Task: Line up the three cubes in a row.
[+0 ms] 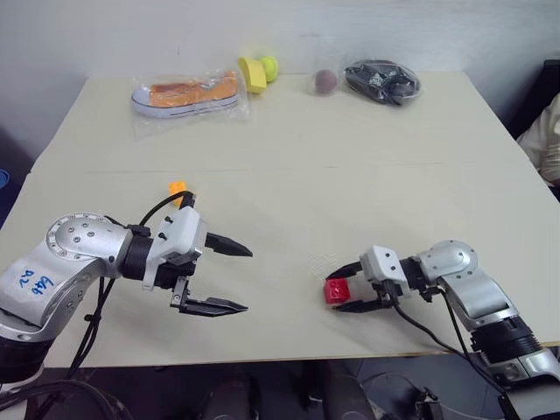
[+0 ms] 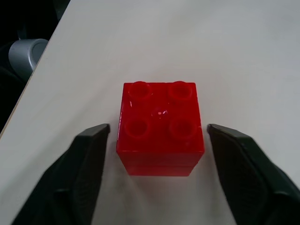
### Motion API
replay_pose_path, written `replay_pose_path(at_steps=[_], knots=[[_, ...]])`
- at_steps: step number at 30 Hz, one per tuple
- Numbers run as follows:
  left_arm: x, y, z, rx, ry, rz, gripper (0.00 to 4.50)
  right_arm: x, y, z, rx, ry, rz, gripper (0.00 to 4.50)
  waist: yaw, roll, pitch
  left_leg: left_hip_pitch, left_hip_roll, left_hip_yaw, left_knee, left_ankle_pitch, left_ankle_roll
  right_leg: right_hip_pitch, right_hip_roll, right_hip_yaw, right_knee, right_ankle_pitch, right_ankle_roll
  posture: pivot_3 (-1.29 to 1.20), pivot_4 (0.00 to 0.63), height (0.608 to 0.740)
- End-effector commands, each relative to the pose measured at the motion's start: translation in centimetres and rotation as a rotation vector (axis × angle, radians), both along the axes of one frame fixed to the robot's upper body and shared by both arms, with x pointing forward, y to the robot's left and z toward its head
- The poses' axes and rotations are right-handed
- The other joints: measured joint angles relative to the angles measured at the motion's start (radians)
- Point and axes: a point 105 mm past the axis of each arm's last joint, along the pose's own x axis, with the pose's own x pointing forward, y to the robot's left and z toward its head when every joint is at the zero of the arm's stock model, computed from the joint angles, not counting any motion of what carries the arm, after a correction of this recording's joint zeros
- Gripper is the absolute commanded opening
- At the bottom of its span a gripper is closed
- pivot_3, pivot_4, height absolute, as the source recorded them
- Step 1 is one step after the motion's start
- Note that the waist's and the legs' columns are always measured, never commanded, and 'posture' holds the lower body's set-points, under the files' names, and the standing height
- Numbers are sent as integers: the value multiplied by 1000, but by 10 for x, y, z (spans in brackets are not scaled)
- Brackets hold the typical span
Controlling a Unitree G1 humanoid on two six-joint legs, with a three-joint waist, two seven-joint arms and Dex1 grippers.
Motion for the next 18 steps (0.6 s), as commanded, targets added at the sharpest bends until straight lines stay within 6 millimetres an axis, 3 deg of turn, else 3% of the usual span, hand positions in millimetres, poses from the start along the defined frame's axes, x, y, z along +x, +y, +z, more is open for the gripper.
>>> replay_pose_path(at_steps=[1, 7, 10, 12, 14, 18], knots=[[9, 32, 8, -71, -23, 217, 4500, -2, 2, 22, 43, -25, 30, 4459, -3, 0, 0, 0, 0, 0, 0, 0, 0, 0, 0, 0, 0, 0, 0, 0, 150, 740], [0, 120, 0, -186, -15, 724, 4500, 2, -3, 63, 148, -27, -22, 4459, -2, 0, 0, 1, 3, 1, -1, -1, -1, 0, 0, -1, 0, -1, -2, 0, 150, 740], [-20, 182, -3, -151, -79, 989, 4500, 4, -6, 88, 212, -3, -47, 4459, 0, -2, 0, 1, 3, 1, 0, -1, -1, 0, -1, -1, 0, -1, -2, 0, 150, 740], [-28, 203, -3, -122, -96, 1054, 4500, 4, -7, 94, 225, 3, -55, 4459, 3, -2, 0, 2, 3, 0, 0, -2, -1, 0, -1, -2, 0, -1, -3, 0, 150, 740], [-31, 210, -4, -105, -106, 1067, 4500, 4, -7, 96, 230, 7, -59, 4459, 10, -3, 0, 2, 2, 0, 0, -2, 0, 0, -3, -2, 0, -2, -3, 0, 150, 740], [-24, 262, -7, 23, -120, 1156, 4500, 5, -3, 105, 235, -10, -42, 4459, 21, -3, -1, 2, 2, 0, 0, -3, 0, -1, -4, -3, 0, -2, -3, 0, 150, 740]])
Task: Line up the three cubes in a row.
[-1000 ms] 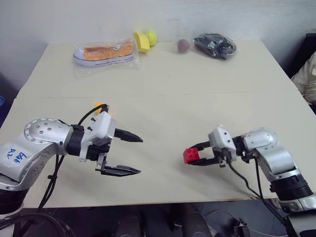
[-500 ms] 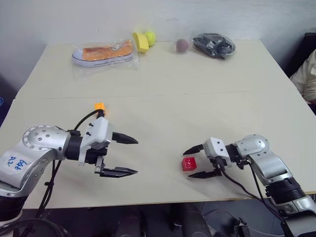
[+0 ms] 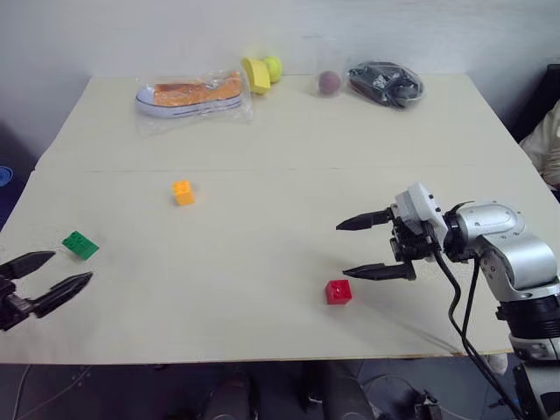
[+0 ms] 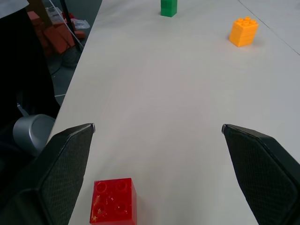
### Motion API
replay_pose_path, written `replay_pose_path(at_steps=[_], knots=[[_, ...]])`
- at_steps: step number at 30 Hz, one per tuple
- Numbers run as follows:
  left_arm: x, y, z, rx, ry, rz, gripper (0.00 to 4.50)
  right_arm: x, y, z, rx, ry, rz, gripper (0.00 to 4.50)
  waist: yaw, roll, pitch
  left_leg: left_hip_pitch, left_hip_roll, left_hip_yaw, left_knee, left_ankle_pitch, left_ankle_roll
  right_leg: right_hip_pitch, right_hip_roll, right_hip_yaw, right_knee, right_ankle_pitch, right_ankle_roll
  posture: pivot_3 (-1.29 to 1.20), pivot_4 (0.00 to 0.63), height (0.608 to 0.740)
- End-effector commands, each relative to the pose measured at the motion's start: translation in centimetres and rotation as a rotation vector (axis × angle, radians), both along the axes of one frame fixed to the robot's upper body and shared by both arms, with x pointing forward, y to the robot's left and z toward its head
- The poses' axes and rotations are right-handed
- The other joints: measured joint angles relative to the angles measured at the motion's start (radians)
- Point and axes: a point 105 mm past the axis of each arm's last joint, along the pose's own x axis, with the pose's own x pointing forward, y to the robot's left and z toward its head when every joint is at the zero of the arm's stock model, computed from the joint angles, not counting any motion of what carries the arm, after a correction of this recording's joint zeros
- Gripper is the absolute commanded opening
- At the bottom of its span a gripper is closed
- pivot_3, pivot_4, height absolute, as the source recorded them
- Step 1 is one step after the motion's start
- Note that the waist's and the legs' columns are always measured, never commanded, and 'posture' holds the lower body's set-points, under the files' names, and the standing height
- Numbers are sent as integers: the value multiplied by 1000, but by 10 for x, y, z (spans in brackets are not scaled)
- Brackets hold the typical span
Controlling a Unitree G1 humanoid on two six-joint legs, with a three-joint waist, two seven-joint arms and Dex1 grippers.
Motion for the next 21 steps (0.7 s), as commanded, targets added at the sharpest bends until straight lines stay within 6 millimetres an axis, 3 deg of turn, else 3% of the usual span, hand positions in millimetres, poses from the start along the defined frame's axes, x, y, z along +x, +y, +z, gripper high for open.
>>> replay_pose_path(at_steps=[1, 3, 6, 16, 21], knots=[[13, 39, 7, 102, 4, 64, 4500, -1, 5, 22, 27, -67, 24, 4459, 3, 0, 0, 0, 0, 0, 0, 0, 0, -1, 0, -1, 1, 0, 0, 0, 150, 740], [37, 45, 4, 119, 37, 37, 4500, 0, 8, 33, 41, -105, 29, 4459, 9, 0, 0, 0, -1, 0, -1, 0, 0, -1, -1, -1, 1, 0, -1, 0, 150, 740], [55, 48, -1, 140, 75, 5, 4500, -3, 9, 43, 48, -123, 41, 4459, 4, 0, 0, -1, -2, 0, -1, 0, 0, -1, -3, -3, 1, 0, 0, 0, 150, 740], [91, 42, -23, 142, 159, -41, 4500, -23, 9, 55, 77, -123, 42, 4459, -21, -5, -2, -3, -3, 11, 0, -3, 6, -4, -7, -23, 5, 1, 2, 0, 150, 740], [91, 39, -30, 133, 229, -92, 3229, -23, 7, 59, 82, -133, 27, 4500, -23, -6, -2, -1, -3, 12, 0, -2, 6, -3, -8, -22, 6, 2, 3, 0, 150, 740]])
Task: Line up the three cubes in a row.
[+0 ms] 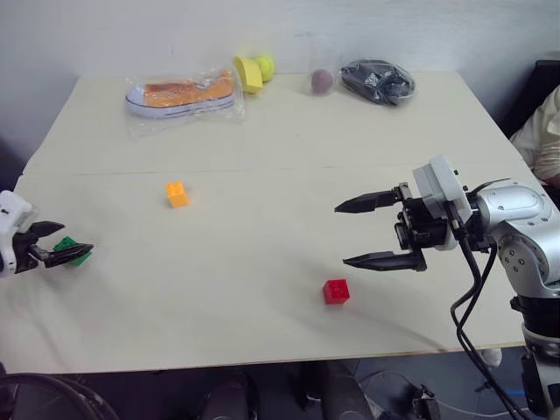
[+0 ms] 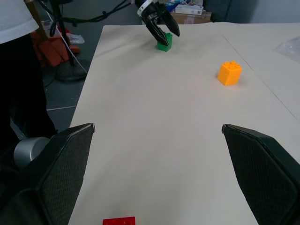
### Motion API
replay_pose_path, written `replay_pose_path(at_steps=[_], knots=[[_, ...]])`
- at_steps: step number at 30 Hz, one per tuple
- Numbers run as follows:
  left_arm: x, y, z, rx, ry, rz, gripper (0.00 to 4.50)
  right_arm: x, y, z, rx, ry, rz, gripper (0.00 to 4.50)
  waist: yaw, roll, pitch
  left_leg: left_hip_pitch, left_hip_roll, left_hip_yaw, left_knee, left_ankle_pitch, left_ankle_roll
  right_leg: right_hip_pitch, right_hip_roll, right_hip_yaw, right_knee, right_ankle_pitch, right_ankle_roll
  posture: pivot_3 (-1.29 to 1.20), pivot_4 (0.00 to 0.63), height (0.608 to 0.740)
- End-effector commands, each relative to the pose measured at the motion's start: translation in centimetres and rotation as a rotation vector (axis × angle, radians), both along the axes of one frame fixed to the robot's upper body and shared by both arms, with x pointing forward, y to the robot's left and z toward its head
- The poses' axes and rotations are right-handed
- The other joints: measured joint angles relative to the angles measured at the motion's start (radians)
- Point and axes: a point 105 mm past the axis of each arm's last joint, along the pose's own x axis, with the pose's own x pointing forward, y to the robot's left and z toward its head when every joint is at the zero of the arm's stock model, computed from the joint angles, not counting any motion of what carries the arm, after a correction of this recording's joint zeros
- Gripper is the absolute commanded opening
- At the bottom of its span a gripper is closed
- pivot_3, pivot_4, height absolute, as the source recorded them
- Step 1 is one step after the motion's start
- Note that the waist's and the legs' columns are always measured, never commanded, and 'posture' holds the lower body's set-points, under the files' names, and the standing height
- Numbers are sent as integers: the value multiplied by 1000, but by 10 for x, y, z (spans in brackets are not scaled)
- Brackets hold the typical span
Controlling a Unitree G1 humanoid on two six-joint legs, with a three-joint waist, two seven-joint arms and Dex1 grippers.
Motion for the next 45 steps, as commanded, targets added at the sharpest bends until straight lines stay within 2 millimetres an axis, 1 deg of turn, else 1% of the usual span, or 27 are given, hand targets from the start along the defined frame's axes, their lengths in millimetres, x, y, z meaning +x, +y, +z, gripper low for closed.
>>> replay_pose_path(at_steps=[1, 5, 7, 9, 10, 11, 12, 13, 15, 17, 18, 19, 20, 22, 24, 25, 27, 28, 31, 34, 36, 38, 41, 45], knots=[[-3, 4, 3, 13, 12, -6, 2932, -4, -2, 14, 13, -53, -5, 4500, 0, 0, 0, 0, 0, 0, 0, 0, 0, 0, 0, 0, 0, 0, 0, 0, 150, 740], [-7, 9, 0, 30, 43, 4, 1563, -3, -3, 15, 23, -55, -14, 4500, 2, 0, 0, 0, 0, 0, 0, 0, 0, 0, 0, 1, 0, 0, 0, 0, 150, 740], [-8, 9, -1, 24, 51, -3, 1529, -3, -3, 14, 23, -54, -14, 4500, 2, 0, 0, 0, 0, 0, 0, 0, 0, 0, -1, 1, 0, 0, 0, 0, 150, 740], [-9, 4, 1, 8, 47, -32, 1529, -3, -3, 13, 22, -48, -12, 4500, 2, 0, 0, 0, 0, 0, 0, 0, 0, 0, -1, 1, 0, 0, 0, 0, 150, 740], [-8, 1, 3, 0, 40, -55, 1529, -3, -3, 12, 18, -43, -9, 4500, 2, 0, 0, 0, 0, 0, 0, 0, 0, 0, -1, 1, 0, 0, 0, 0, 150, 740], [-7, -8, 6, -7, 38, -110, 1529, -4, -5, 9, 3, -39, -5, 4500, 2, 0, 0, 0, 0, 0, 0, 0, 0, 0, -1, 1, 0, 0, 0, 0, 150, 740], [-6, -20, 8, 0, 42, -182, 1529, -5, -7, 5, -16, -35, 1, 4500, 2, 0, 0, 0, 0, 0, 0, 0, 0, 0, -1, 1, 0, 0, 0, 0, 150, 740], [-7, -40, 11, 17, 46, -289, 1529, -7, -10, 0, -43, -30, 8, 4500, 1, 0, 0, 0, 0, -1, 0, 0, 0, 0, -1, 1, 0, 0, 0, 0, 150, 740], [-14, -79, 12, 45, 64, -473, 1529, -10, -14, -5, -69, -14, 14, 4500, 4, 0, 0, -1, 0, -1, 0, 0, 0, 0, -2, 2, -1, 0, 0, 0, 150, 740], [-23, -117, 14, 47, 66, -611, 1529, -12, -16, -8, -78, -6, 11, 4500, 5, 0, 0, -1, -1, -2, 0, 0, 0, 0, -3, 2, -1, 0, 0, 0, 150, 740], [-28, -137, 15, 41, 58, -672, 1529, -13, -17, -9, -82, -3, 8, 4500, 5, 0, 0, -1, -1, -2, 0, 0, 0, 1, -4, 3, -1, 0, 0, 0, 150, 740], [-31, -163, 15, 42, 53, -743, 1529, -13, -19, -11, -87, 0, 3, 4500, 6, 0, 0, -1, -1, -2, 1, 0, 1, 1, -4, 3, -1, 0, 0, 0, 150, 740], [-35, -183, 13, 50, 51, -791, 1529, -14, -19, -12, -92, 1, 0, 4500, 8, 0, 0, 0, -1, -2, 1, 0, 1, 2, -4, 3, -1, 0, 0, 0, 150, 740], [-38, -215, 10, 76, 32, -856, 1529, -16, -20, -14, -98, 11, -5, 4500, 9, 0, 0, 1, -1, -2, 1, 0, 0, 2, -4, 4, -1, 0, 0, 0, 150, 740], [-35, -242, 7, 78, 8, -883, 1529, -19, -21, -15, -102, 23, -11, 4500, 14, 0, 0, 2, -1, -2, 0, 0, 0, 3, -3, 4, -1, 0, 0, 0, 150, 740], [-32, -259, 7, 69, -11, -890, 1529, -20, -23, -16, -105, 31, -17, 4500, 17, 0, 0, 2, -1, -2, 1, 0, 0, 3, -2, 4, -1, 0, 0, 0, 150, 740], [-26, -284, 6, 60, -31, -893, 1529, -22, -24, -18, -113, 39, -26, 4500, 25, 0, 0, 2, -1, -1, 1, 0, 0, 3, -1, 5, 0, 0, 0, 0, 150, 740], [-26, -293, 5, 59, -25, -906, 1529, -23, -25, -19, -117, 40, -29, 4500, 28, 0, 0, 2, -1, -1, 1, 1, 0, 3, -1, 5, 0, 0, 0, 0, 150, 740], [-29, -310, -2, 89, 1, -959, 1529, -26, -26, -20, -123, 48, -39, 4500, 30, 0, 0, 2, -1, -1, 1, 1, 0, 3, 0, 5, 0, 0, 0, 0, 150, 740], [-25, -323, -14, 133, 40, -983, 1529, -30, -30, -27, -161, 44, -44, 4500, 34, 0, 0, 2, -1, -1, 1, 1, 0, 3, 0, 5, -1, 0, 0, 0, 150, 740], [-33, -327, -20, 163, 71, -1047, 1529, -33, -33, -31, -186, 39, -45, 4500, 41, 0, 0, 2, -1, -1, 2, 1, 1, 3, 0, 5, -3, 0, 0, 0, 150, 740], [-38, -332, -20, 171, 79, -1090, 1529, -34, -36, -34, -206, 36, -51, 4500, 41, 0, 0, 2, -1, -1, 2, 1, 1, 3, 0, 5, -3, 0, 0, 0, 150, 740], [-37, -339, -21, 186, 71, -1105, 1529, -33, -41, -38, -230, 23, -65, 4500, 48, 0, 0, 2, -1, -1, 3, 1, 1, 3, 0, 5, -3, 0, 0, 0, 150, 740], [-31, -340, -26, 232, 64, -1102, 1529, -30, -39, -40, -216, 11, -85, 4500, 53, 0, 0, 2, -1, -2, 3, 1, 1, 4, -1, 5, -3, 0, 0, 0, 150, 740]])
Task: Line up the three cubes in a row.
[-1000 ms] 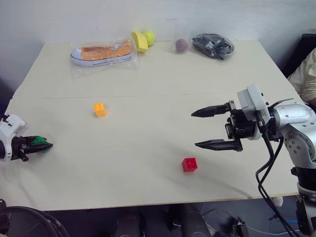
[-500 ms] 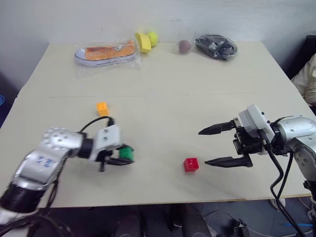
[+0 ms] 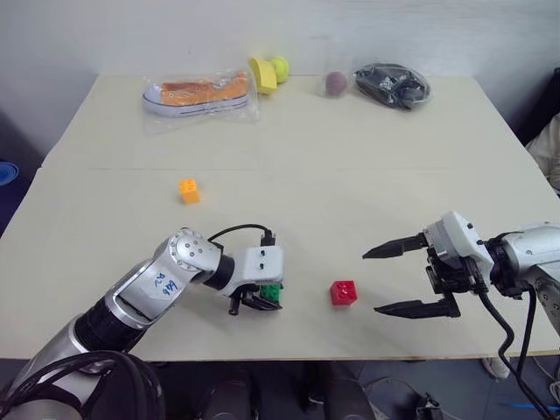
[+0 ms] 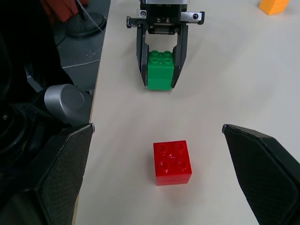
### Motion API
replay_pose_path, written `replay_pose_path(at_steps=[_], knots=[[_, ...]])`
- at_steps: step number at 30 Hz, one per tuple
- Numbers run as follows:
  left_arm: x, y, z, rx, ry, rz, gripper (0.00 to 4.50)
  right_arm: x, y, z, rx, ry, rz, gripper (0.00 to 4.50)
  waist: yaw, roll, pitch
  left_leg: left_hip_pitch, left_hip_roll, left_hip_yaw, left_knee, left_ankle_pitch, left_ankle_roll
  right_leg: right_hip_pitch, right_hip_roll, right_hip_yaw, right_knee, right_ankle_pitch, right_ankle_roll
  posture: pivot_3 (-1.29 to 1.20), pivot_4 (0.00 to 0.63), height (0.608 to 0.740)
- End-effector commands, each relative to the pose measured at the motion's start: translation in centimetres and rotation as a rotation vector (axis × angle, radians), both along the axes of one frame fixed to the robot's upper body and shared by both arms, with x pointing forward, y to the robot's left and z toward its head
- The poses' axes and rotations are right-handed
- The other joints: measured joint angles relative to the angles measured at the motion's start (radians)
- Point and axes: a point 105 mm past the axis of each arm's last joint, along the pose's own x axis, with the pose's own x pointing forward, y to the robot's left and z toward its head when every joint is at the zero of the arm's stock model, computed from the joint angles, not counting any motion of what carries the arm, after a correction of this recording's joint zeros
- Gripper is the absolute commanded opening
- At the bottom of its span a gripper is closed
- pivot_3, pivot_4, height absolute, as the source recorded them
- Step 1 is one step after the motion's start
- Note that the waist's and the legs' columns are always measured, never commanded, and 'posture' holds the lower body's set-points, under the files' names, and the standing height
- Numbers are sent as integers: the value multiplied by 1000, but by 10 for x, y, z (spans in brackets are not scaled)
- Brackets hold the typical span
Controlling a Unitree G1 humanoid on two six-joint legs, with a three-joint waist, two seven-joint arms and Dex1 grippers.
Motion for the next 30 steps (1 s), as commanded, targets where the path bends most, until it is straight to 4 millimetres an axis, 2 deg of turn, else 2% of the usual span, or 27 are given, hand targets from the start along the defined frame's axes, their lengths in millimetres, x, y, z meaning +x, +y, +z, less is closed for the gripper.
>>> replay_pose_path(at_steps=[1, 5, 8, 10, 12, 15, 17, 19, 21, 23, 26, 28, 30], knots=[[4, -2, -1, 16, -45, -11, 1529, 0, 0, 8, 9, -57, -8, 4500, 1, 0, 0, 0, 0, 0, 0, 0, 0, 0, 0, 0, 0, 0, 0, 0, 150, 740], [-6, -5, -8, 9, 16, -40, 1529, -1, 3, 6, 18, -59, -7, 4500, 1, 0, 0, 0, 0, 0, 0, 0, 0, 0, 0, 0, 0, 0, 0, 0, 150, 740], [-2, -5, -16, 39, -1, -34, 1529, 1, 5, 8, 32, -57, -5, 4500, 1, 0, 0, 0, 0, -1, 1, 0, 0, 1, -1, -1, 0, 0, 0, 0, 150, 740], [0, -8, -14, 15, 10, -10, 2327, 2, 6, 10, 40, -57, -8, 4500, 3, 0, 0, 1, 0, -1, 1, 0, 1, 2, -1, -1, -1, 0, 0, 0, 150, 740], [-2, -12, -7, -26, 36, -1, 2821, 2, 6, 10, 43, -55, -7, 4500, 3, 0, 0, 1, 0, -1, 1, 0, 1, 2, -1, -1, -1, 0, 0, 0, 150, 740], [-6, -14, 10, -103, 92, 28, 3765, 1, 6, 8, 40, -43, -6, 4500, 2, 0, 0, 0, 0, -3, 1, 0, 1, 3, -1, -2, -1, 0, 0, 0, 150, 740], [-5, -7, 27, -147, 103, 62, 4324, 1, 4, 6, 38, -41, -8, 4500, 1, 0, 0, 0, 0, -3, 1, 0, 1, 3, -1, -2, -1, 0, 0, 0, 150, 740], [-3, 3, 42, -177, 101, 102, 4453, 2, 3, 6, 38, -40, -14, 4500, -1, 0, 0, 0, 1, -3, 1, 0, 1, 3, -1, -2, -1, 0, 0, 0, 150, 740], [5, 30, 67, -225, 94, 192, 4453, 5, 2, 8, 44, -48, -25, 4500, -5, 0, 0, 0, 1, -3, 1, 0, 1, 3, -1, -2, -1, 0, 0, 0, 150, 740], [18, 66, 84, -247, 66, 308, 4453, 7, 2, 10, 55, -56, -32, 4500, -10, 0, 0, 0, 1, -3, 1, 1, 0, 2, -1, -2, 0, 0, 0, 0, 150, 740], [41, 121, 93, -238, 0, 478, 4453, 9, 3, 12, 72, -61, -39, 4500, -12, 0, 0, 1, 1, -3, 0, 1, 0, 2, -1, -2, 0, 0, 0, 0, 150, 740], [52, 152, 97, -263, -55, 462, 4453, 11, 5, 12, 90, -61, -44, 4500, -11, 0, 0, 1, 0, -2, 0, 1, 0, 2, -1, -3, -1, 0, 0, 0, 150, 740], [62, 170, 104, -325, -81, 443, 4453, 13, 7, 12, 103, -61, -48, 4500, -5, 0, 0, 1, 0, -2, 0, 1, 0, 2, -1, -3, -1, 0, 0, 0, 150, 740]])
